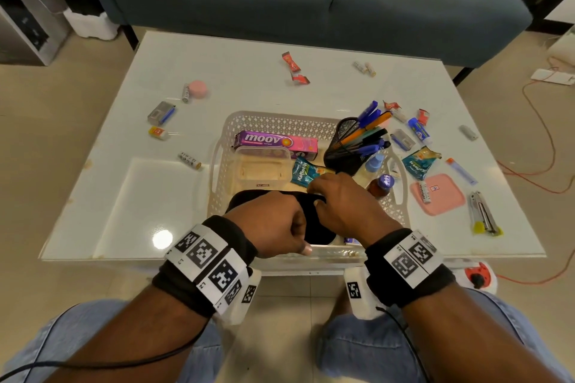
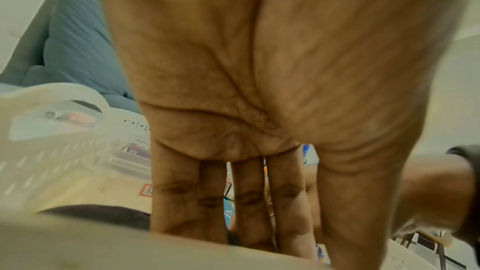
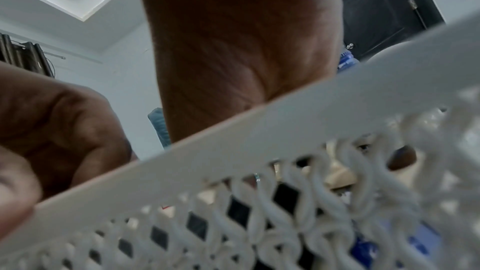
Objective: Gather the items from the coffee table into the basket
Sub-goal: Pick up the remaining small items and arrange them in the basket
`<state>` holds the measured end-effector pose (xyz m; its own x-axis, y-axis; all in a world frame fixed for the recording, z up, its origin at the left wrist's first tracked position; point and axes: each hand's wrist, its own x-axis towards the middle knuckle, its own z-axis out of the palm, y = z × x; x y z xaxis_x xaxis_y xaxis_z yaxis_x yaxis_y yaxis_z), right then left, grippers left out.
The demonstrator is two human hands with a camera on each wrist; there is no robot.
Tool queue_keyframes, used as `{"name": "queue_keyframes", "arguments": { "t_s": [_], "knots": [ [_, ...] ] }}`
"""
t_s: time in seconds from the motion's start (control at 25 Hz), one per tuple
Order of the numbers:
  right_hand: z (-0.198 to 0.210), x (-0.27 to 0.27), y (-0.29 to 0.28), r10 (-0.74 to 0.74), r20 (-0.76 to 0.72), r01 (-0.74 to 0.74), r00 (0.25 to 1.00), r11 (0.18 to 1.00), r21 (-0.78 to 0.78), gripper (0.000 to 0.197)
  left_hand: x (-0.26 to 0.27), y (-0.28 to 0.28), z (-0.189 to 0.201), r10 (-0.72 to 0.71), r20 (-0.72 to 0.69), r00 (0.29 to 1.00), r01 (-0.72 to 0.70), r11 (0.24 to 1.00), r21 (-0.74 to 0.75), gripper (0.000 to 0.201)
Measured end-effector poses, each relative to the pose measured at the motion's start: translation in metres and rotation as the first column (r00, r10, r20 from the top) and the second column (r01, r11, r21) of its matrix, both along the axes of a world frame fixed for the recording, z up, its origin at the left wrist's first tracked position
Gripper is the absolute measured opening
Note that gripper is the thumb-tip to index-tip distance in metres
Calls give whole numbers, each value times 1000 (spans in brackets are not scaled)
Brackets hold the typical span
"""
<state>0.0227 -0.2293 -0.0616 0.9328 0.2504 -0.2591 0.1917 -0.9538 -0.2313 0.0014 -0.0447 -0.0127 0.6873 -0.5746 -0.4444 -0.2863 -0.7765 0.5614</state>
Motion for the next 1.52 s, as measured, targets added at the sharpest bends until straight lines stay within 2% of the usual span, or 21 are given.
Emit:
{"name": "queue_keyframes", "arguments": {
  "t_s": [0.16,0.28,0.4,0.48,0.56,0.64,0.72,0.8,1.04,1.28,1.4,1.52],
  "knots": [
    [13,-3,1,-32,31,30,999,996,87,27,4,0,-3,13,-24,1000,-13,1000,-12,23],
    [52,-6,-9,-63,100,34,993,964,265,23,7,4,-6,6,-52,999,-8,999,-45,26],
    [107,-6,-46,-252,224,124,941,877,463,9,10,5,-11,-21,-65,998,17,998,-64,34],
    [123,9,-87,-438,319,251,841,836,488,5,11,4,-13,-29,-48,998,26,998,-59,39],
    [110,35,-133,-608,284,469,741,772,429,7,13,3,-16,-27,-44,999,24,998,-66,42],
    [74,63,-172,-700,167,668,694,713,214,18,14,4,-17,-18,-60,998,14,997,-74,43],
    [39,79,-190,-734,65,735,676,678,8,38,15,4,-19,-11,-71,997,6,997,-78,44],
    [22,86,-194,-772,47,773,634,631,-65,49,16,4,-20,-5,-72,997,-1,997,-82,44],
    [0,90,-185,-843,41,844,536,536,-7,50,16,3,-22,-14,-62,998,9,997,-72,43],
    [0,79,-184,-896,21,886,443,442,139,69,17,2,-23,-18,-55,998,14,997,-71,43],
    [10,69,-187,-905,37,874,423,419,248,59,16,2,-23,-20,-49,999,17,998,-66,43],
    [38,61,-186,-915,111,802,388,394,449,32,17,2,-24,-19,-52,998,16,998,-63,42]
  ]
}}
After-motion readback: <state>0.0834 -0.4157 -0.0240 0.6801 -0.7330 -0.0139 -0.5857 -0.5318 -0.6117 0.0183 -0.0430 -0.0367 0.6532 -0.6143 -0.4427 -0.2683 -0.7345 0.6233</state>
